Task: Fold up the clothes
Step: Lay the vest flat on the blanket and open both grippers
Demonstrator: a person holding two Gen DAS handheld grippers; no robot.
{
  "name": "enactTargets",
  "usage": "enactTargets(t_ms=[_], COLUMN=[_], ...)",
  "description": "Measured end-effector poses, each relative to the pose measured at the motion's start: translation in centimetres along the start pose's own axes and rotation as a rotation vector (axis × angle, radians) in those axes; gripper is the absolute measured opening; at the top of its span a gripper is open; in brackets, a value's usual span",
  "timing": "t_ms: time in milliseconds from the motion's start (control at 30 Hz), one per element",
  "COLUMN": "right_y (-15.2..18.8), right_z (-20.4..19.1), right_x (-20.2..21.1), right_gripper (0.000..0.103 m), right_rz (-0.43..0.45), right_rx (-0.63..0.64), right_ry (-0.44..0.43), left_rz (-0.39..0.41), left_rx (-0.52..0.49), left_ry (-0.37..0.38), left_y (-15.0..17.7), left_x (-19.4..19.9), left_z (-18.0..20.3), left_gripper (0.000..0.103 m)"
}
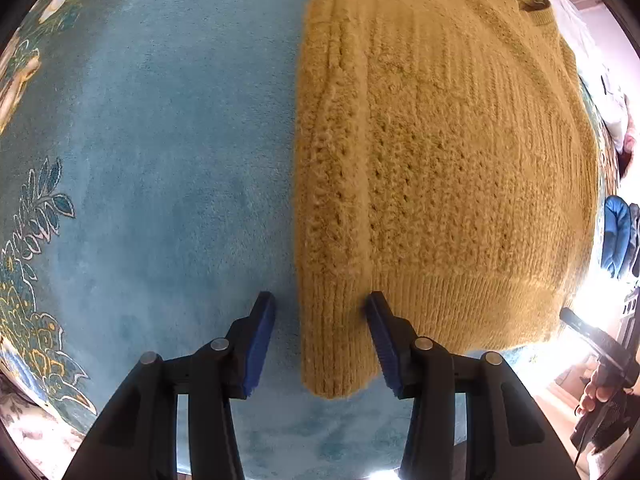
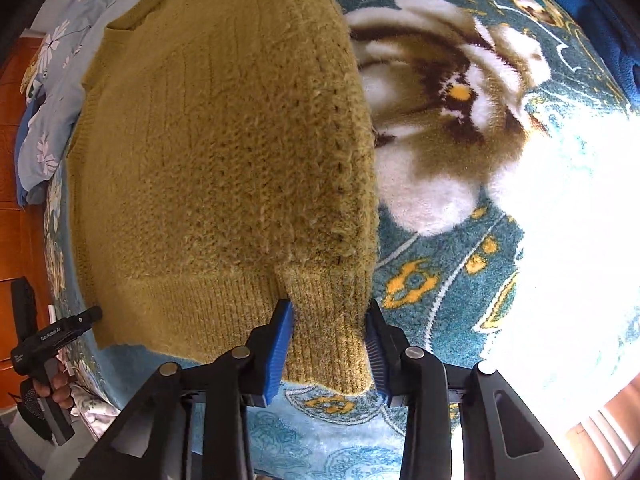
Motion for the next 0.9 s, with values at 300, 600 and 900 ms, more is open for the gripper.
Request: enactTargets(t_ms=[300,600,900], right_y=[0.4,2.4,3.0], right_z=[0.2,1.3,1.2], right_x=[2.2,5.7,6.7], right_gripper=[0.011,0.008,0.01], right_rz=[0.0,-0.004,-0.034], right_rx=[-0.004,0.006,0.069], right_ry=[0.004,0.075,0.098], left_rz=[0.006,0.032,-0.014], left_rx=[0.017,-0.007,-0.031], left_ry=[0.043,0.052,0.03], left_y=[1.7,6.5,7.7], left_x=[0.3,3.2,1.4], left_z=[1.3,2.8,3.6], left_gripper=[0.011,0.01,0.013])
Point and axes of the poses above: each gripper's, at about its wrist camera, not at the fingertips, and x roughly against the way its jaws point, z to its right, y to its underside, the point moved 2 cm from there along -x, roughly the way its jaws point, and after that the axes turned 8 degrees about x, right-handed, at the moved point
